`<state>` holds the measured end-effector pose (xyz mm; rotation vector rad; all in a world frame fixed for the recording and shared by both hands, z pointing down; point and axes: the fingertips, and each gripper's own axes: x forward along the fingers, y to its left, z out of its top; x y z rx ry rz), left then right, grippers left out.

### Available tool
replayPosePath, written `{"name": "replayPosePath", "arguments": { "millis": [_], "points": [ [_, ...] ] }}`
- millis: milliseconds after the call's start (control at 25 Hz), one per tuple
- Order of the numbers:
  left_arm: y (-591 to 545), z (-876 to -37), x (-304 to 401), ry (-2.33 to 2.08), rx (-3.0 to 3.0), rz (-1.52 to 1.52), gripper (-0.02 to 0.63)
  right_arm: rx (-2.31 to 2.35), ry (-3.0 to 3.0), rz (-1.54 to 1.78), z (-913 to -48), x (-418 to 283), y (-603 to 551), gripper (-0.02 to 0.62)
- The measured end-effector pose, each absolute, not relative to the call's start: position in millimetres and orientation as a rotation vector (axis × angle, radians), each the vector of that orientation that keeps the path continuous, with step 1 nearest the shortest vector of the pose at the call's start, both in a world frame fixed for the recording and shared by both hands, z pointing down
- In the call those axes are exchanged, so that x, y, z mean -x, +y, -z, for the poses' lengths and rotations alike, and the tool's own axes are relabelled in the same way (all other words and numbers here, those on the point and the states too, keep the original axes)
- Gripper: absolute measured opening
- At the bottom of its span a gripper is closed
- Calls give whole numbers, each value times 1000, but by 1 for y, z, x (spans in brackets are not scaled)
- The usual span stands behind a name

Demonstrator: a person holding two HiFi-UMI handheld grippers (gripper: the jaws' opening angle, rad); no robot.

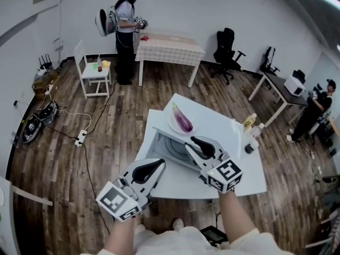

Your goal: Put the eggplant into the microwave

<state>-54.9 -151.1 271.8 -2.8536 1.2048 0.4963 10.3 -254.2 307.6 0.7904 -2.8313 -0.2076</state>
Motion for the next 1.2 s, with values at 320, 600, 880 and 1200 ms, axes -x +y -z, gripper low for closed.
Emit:
{"name": "replayPosePath", "arguments": {
  "millis": [320,600,880,1200],
  "points": [
    [-169,-279,49,1299,2807,-514,2,-816,-2732,184,-330,-13,-314,187],
    [-176,-285,51,1339,2794,-546,2,-839,-2662,160,-354,-9,-346,227],
    [-184,-290,54,1350,2802,-548,2,-896,-2576,105,-375,-10,-378,256],
    [-189,-295,53,1345,2824,-533,2,-944,-2504,34,-397,-11,-402,276]
  ]
}}
